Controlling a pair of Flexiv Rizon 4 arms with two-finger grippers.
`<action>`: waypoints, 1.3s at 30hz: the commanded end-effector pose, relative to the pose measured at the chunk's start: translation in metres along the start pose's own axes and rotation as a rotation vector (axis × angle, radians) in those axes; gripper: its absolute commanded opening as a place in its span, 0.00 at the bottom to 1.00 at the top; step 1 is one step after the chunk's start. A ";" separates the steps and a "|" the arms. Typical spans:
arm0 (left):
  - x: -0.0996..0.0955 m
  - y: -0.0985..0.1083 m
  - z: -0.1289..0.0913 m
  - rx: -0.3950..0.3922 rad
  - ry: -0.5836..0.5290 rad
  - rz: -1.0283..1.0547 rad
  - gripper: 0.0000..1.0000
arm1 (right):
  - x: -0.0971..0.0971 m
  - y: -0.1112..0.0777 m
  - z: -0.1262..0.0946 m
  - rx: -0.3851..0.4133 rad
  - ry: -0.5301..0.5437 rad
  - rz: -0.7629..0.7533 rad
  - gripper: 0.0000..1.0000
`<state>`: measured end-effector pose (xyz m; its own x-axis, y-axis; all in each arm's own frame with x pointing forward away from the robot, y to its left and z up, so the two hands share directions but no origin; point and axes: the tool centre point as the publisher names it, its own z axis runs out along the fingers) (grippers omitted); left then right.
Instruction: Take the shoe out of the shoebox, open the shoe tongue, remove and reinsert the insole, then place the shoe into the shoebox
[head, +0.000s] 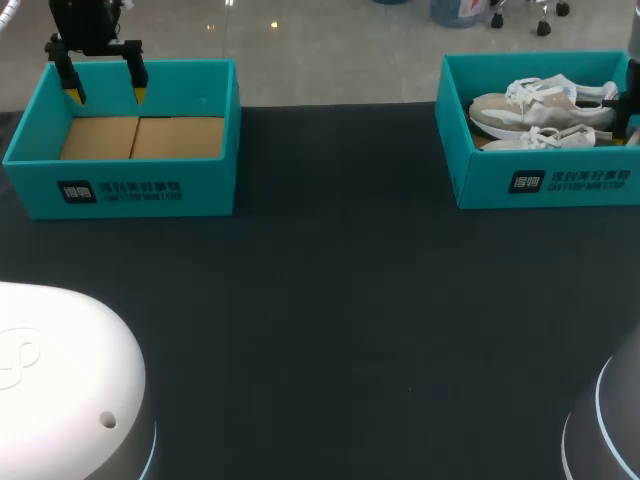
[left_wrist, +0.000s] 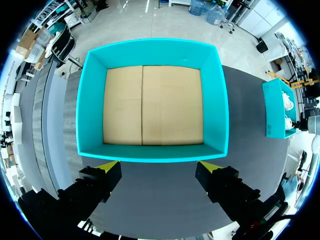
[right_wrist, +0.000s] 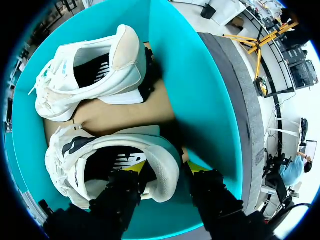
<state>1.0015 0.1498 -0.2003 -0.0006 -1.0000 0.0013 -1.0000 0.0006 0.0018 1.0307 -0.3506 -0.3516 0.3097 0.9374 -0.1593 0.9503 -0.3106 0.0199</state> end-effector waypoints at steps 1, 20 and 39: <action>0.000 0.001 0.000 0.001 -0.001 0.000 1.00 | 0.003 0.006 0.008 0.009 -0.010 -0.003 0.47; 0.000 0.001 0.000 0.001 -0.001 0.000 1.00 | -0.005 0.004 -0.006 0.010 -0.058 0.023 0.00; 0.000 0.001 0.000 0.001 -0.001 0.000 1.00 | -0.008 -0.015 -0.132 -0.024 -0.059 0.004 0.00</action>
<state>1.0015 0.1498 -0.2003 -0.0006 -1.0000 0.0013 -1.0000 0.0006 0.0018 1.0297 -0.3416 -0.2515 0.3120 0.9254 -0.2150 0.9489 -0.3148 0.0221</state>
